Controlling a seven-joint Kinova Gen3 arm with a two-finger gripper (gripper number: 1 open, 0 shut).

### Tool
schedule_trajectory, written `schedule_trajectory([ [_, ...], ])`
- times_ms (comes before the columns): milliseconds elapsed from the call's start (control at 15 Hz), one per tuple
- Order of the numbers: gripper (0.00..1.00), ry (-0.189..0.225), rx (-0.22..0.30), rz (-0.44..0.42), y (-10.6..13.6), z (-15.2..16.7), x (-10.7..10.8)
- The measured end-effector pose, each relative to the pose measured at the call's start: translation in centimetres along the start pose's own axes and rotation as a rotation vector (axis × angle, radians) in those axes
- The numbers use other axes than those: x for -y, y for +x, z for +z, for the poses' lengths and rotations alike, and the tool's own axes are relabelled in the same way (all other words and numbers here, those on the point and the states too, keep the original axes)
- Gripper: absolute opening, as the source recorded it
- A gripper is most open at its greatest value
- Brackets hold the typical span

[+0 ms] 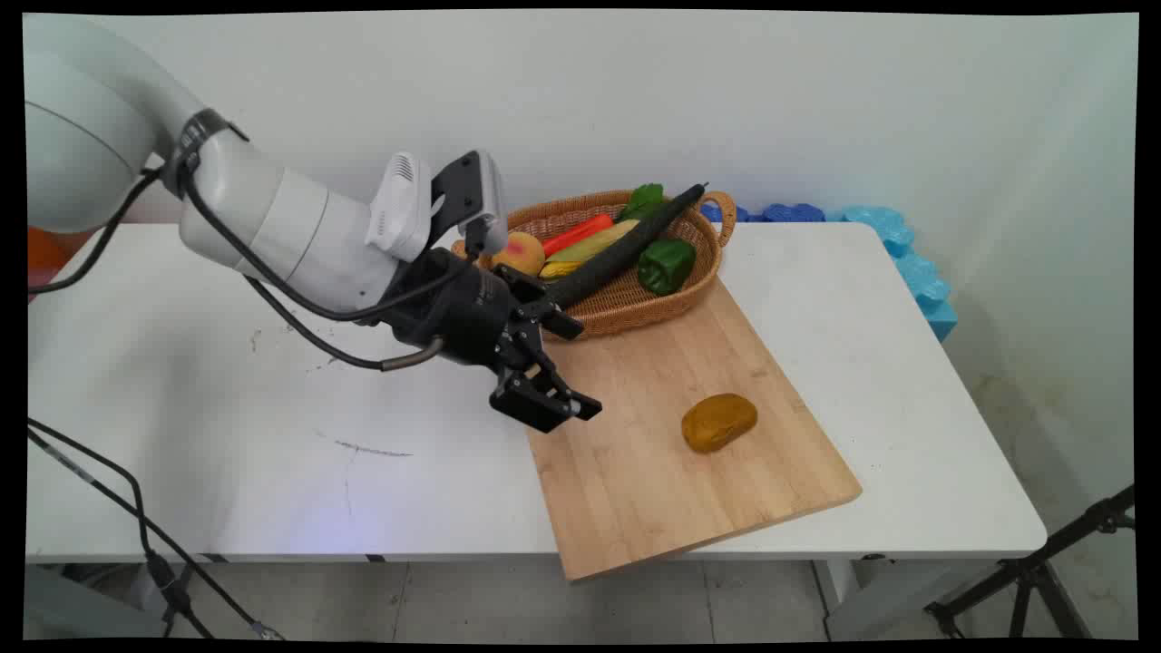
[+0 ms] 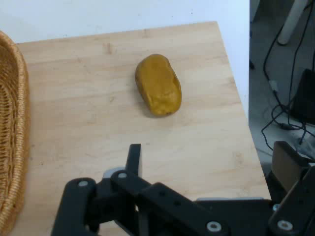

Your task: Pick up the potato from the cutting board

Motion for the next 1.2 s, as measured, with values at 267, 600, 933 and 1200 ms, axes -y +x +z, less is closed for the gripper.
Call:
schedule_trajectory([
  [267, 1.0, 0.008, 0.0, -0.028, 0.6, 0.7, 0.4],
  [600, 1.0, 0.033, 0.017, -0.078, 3.0, 3.3, 1.4],
  [933, 1.0, 0.056, 0.066, -0.139, 5.6, 7.8, 1.9],
  [1200, 1.0, 0.062, 0.125, -0.184, 7.5, 12.6, 1.8],
])
